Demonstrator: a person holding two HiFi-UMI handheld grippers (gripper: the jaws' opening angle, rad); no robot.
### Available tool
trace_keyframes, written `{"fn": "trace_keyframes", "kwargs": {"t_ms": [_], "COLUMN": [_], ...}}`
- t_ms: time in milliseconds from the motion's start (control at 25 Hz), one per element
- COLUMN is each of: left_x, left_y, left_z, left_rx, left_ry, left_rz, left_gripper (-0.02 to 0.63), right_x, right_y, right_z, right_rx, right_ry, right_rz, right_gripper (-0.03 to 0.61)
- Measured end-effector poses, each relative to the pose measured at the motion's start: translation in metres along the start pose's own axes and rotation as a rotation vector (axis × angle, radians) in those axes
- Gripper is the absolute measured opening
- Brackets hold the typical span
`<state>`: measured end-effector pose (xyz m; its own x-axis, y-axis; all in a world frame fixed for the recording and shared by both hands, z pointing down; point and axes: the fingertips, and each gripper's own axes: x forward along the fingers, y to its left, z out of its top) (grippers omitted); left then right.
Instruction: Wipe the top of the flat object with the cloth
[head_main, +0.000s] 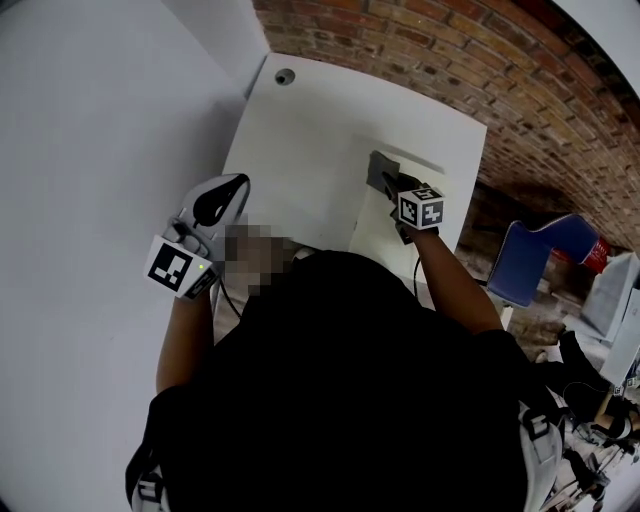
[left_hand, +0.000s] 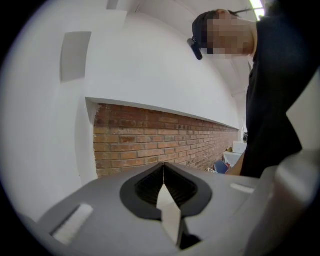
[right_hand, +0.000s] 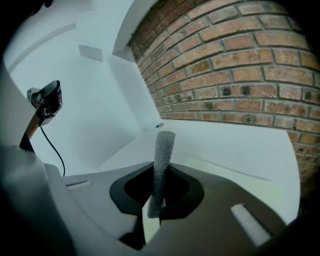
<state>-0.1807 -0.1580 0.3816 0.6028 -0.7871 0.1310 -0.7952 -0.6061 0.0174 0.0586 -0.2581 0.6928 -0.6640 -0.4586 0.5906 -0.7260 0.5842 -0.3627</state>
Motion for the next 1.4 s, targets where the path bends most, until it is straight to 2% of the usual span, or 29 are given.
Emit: {"fn": "trace_keyframes", "kwargs": {"t_ms": [320, 720, 1200, 1400], "left_x": [-0.004, 0.002, 0.021, 0.04], "left_y": [0.005, 0.002, -0.008, -0.022], "left_z": [-0.003, -0.003, -0.013, -0.006], "left_rx": [0.0, -0.004, 0.013, -0.007], "left_ry": [0.005, 0.015, 0.008, -0.004], "left_rz": [0.019, 0.005, -0.062, -0.104], "left_gripper": [0.003, 0.003, 0.003, 0.003], "right_x": [0.025, 0.028, -0.002, -0.02], "right_y": [-0.014, -0.024, -0.057, -0.074], "right_z": [-0.018, -0.041, -0.062, -0.075], "right_rx": [0.109, 0.141, 0.182, 0.194], "right_ry": [0.062, 0.117, 0.118, 0.123], "right_rz": [-0.004, -0.029, -0.108, -0.147], "right_gripper": [0.011, 0.011, 0.011, 0.011]}}
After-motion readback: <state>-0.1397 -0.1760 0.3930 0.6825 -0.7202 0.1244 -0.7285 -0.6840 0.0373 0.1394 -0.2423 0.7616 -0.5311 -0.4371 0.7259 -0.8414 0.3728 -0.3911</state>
